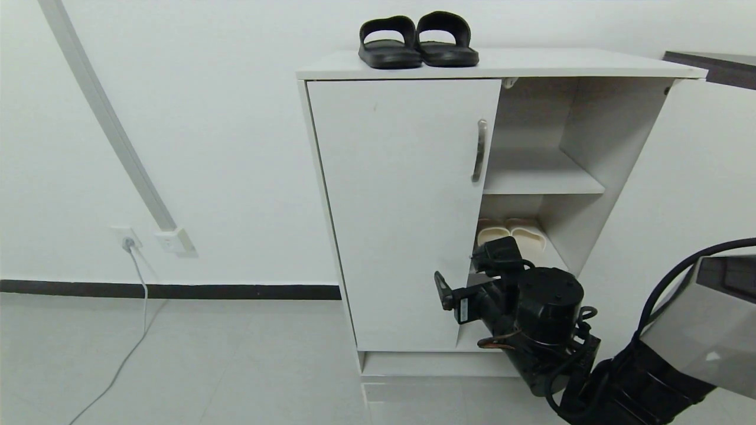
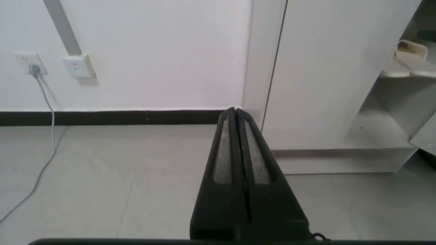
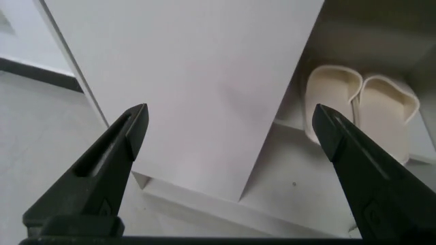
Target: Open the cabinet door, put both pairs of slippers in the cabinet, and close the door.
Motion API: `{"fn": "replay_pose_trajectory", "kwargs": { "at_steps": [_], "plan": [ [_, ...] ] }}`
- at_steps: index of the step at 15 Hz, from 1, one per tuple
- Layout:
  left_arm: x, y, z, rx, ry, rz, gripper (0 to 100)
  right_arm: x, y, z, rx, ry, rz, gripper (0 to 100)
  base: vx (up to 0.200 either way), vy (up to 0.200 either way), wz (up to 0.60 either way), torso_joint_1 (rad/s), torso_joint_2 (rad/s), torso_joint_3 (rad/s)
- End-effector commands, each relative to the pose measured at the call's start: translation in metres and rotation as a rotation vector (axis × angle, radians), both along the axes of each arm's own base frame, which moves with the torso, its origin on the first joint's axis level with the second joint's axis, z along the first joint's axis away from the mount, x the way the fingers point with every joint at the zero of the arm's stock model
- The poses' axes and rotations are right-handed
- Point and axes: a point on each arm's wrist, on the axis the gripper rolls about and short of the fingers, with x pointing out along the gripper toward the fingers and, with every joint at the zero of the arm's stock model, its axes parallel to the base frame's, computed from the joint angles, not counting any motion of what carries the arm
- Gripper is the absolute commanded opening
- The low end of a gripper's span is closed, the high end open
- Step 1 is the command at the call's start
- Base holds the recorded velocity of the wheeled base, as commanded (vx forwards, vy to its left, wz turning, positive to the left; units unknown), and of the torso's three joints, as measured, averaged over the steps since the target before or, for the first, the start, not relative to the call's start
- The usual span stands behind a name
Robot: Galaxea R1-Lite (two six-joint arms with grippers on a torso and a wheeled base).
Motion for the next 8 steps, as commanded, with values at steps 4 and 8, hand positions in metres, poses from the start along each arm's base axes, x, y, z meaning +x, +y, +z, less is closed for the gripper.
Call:
{"fn": "replay_pose_trajectory", "kwargs": {
  "at_steps": [4,8],
  "plan": [
    [0.0002,0.0000,-0.0003,0.000,0.003,0.001,0,0.0007,-0.0001,-0.0014,-0.003,0.005,0.000,100,0.000,0.000,0.00,0.040,-0.40,-0.366],
    [0.0002,0.0000,-0.0004,0.000,0.004,0.001,0,0.0004,-0.0004,-0.0010,-0.002,0.004,0.000,100,0.000,0.000,0.00,0.095,-0.48,-0.355]
  ]
}}
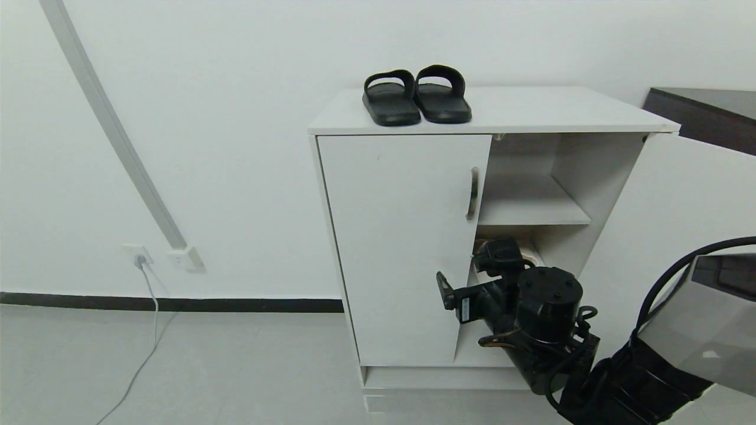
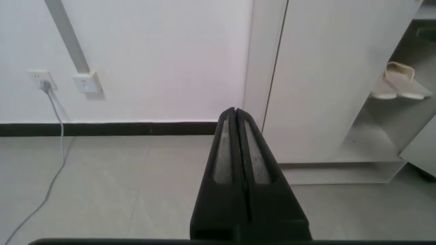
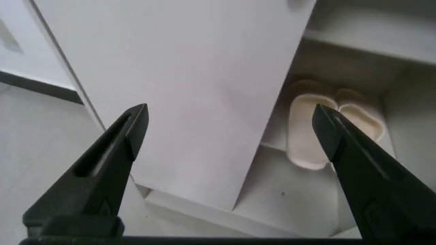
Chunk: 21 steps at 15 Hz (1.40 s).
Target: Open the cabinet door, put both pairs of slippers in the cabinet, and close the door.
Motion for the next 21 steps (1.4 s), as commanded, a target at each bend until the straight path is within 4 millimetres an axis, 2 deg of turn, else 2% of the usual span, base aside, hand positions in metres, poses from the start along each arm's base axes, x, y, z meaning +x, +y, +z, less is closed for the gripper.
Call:
{"fn": "replay_pose_trajectory", "kwargs": {
  "at_steps": [1,12,21],
  "plan": [
    [0.0001,0.0000,0.0000,-0.001,0.002,0.001,0,-0.0004,0.0002,0.0001,0.000,-0.001,0.001,100,0.000,0.000,0.00,0.134,-0.45,-0.334],
    [0.0001,0.0000,0.0000,0.001,0.002,0.001,0,-0.0023,-0.0014,-0.0016,-0.007,0.007,0.009,100,0.000,0.000,0.00,0.171,-0.49,-0.318],
    [0.0001,0.0000,0.0000,-0.003,0.002,0.002,0,-0.0036,-0.0017,-0.0032,-0.012,0.013,0.017,100,0.000,0.000,0.00,0.235,-0.56,-0.319]
  ]
}}
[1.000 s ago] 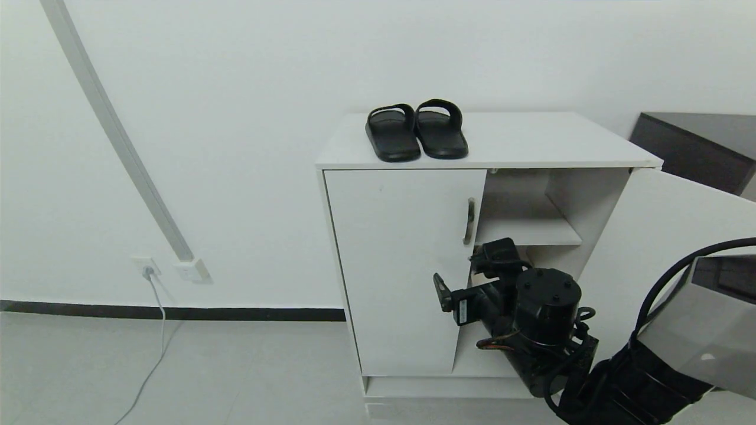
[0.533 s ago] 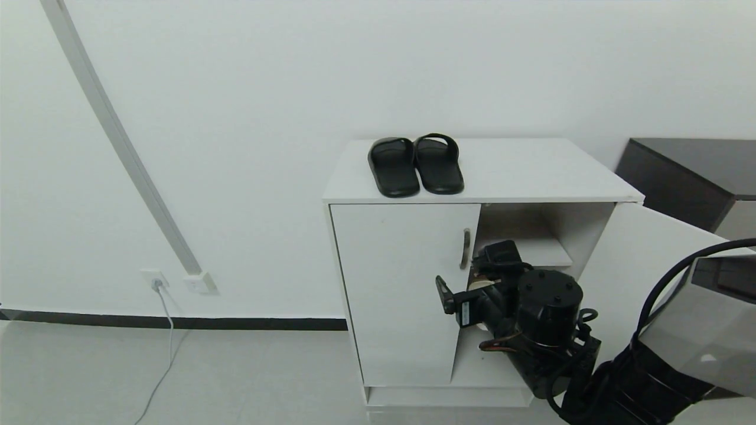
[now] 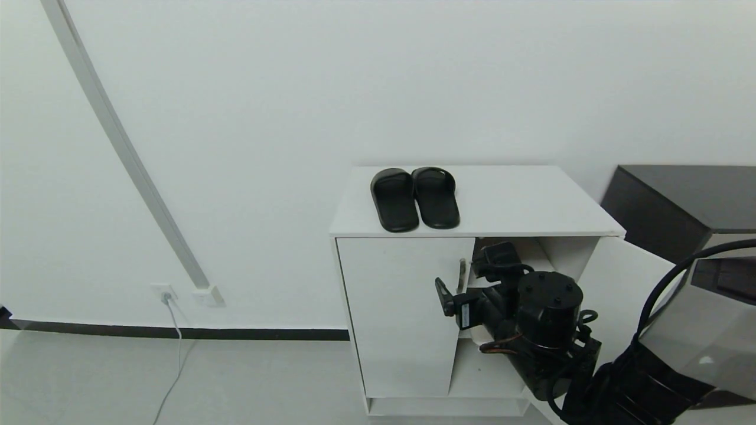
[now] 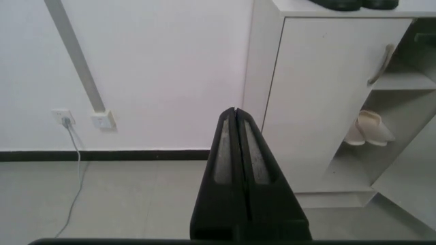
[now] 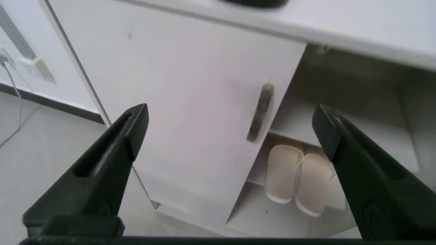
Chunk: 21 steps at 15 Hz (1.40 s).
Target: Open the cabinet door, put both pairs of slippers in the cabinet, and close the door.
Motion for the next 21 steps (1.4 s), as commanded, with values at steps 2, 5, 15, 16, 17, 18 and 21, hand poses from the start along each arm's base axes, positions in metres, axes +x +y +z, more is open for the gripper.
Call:
{"fn": "replay_pose_trajectory", "kwargs": {
  "at_steps": [2,5,15,16,17,18,21],
  "plan": [
    [0.000,0.000,0.000,-0.001,0.000,-0.001,0,-0.001,0.000,-0.001,-0.006,0.001,-0.001,100,0.000,0.000,0.00,0.276,-0.61,-0.344],
    [0.000,0.000,0.000,0.004,0.002,0.003,0,-0.004,-0.004,-0.003,-0.061,-0.016,-0.001,100,0.000,0.000,0.00,0.207,-0.47,-0.251],
    [0.000,0.000,0.000,0.006,0.002,0.001,0,0.009,0.036,0.063,0.031,0.148,0.035,100,0.000,0.000,0.00,0.008,-0.02,-0.011],
    [0.000,0.000,0.000,0.004,0.002,0.001,0,0.007,0.039,0.071,0.052,0.172,0.032,100,0.000,0.000,0.00,0.000,0.00,0.000],
    [0.000,0.000,0.000,0.002,0.002,0.001,0,0.008,0.043,0.079,0.076,0.182,0.027,100,0.000,0.000,0.00,0.000,0.00,0.000],
    [0.000,0.000,0.000,0.004,0.002,0.001,0,0.010,0.046,0.083,0.088,0.166,0.009,100,0.000,0.000,0.00,0.000,0.00,0.000],
    [0.000,0.000,0.000,-0.001,0.002,0.001,0,0.011,0.046,0.083,0.089,0.159,-0.017,100,0.000,0.000,0.00,0.000,0.00,0.000]
  ]
}}
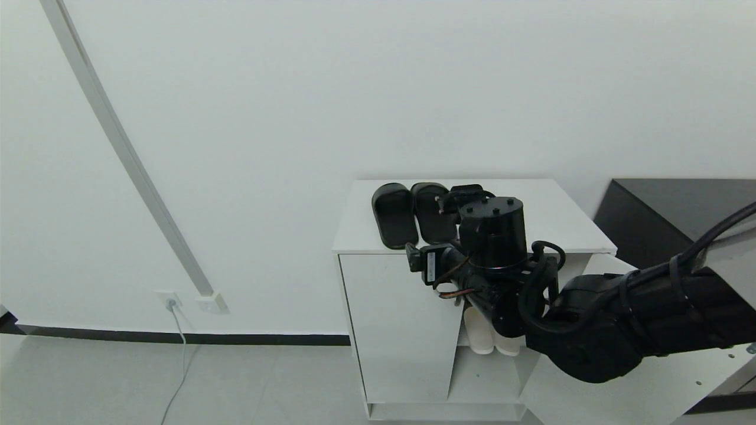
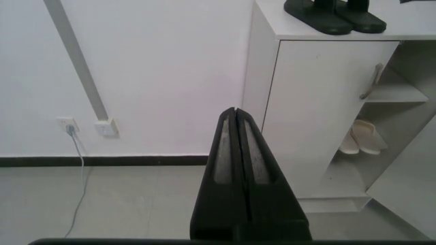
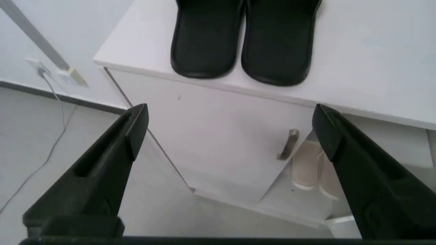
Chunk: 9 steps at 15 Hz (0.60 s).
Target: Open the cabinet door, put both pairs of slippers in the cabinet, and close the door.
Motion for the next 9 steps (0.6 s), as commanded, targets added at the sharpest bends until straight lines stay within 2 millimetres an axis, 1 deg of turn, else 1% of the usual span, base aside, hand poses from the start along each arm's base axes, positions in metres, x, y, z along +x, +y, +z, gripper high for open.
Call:
{"fn": "replay_pose_trajectory", "kwargs": {
  "at_steps": [1,6,9],
  "plan": [
    [0.0001,0.0000,0.0000,0.000,0.001,0.001,0,-0.0009,-0.0006,0.0047,0.010,-0.011,-0.004,100,0.000,0.000,0.00,0.000,0.00,0.000],
    [0.0001,0.0000,0.0000,0.000,0.001,-0.001,0,-0.0017,-0.0016,0.0040,0.007,-0.010,-0.010,100,0.000,0.000,0.00,0.000,0.00,0.000],
    [0.0001,-0.0001,0.0000,0.002,0.001,-0.002,0,-0.0018,-0.0018,0.0036,0.006,-0.009,-0.010,100,0.200,0.000,0.00,-0.004,0.00,0.002]
  ]
}}
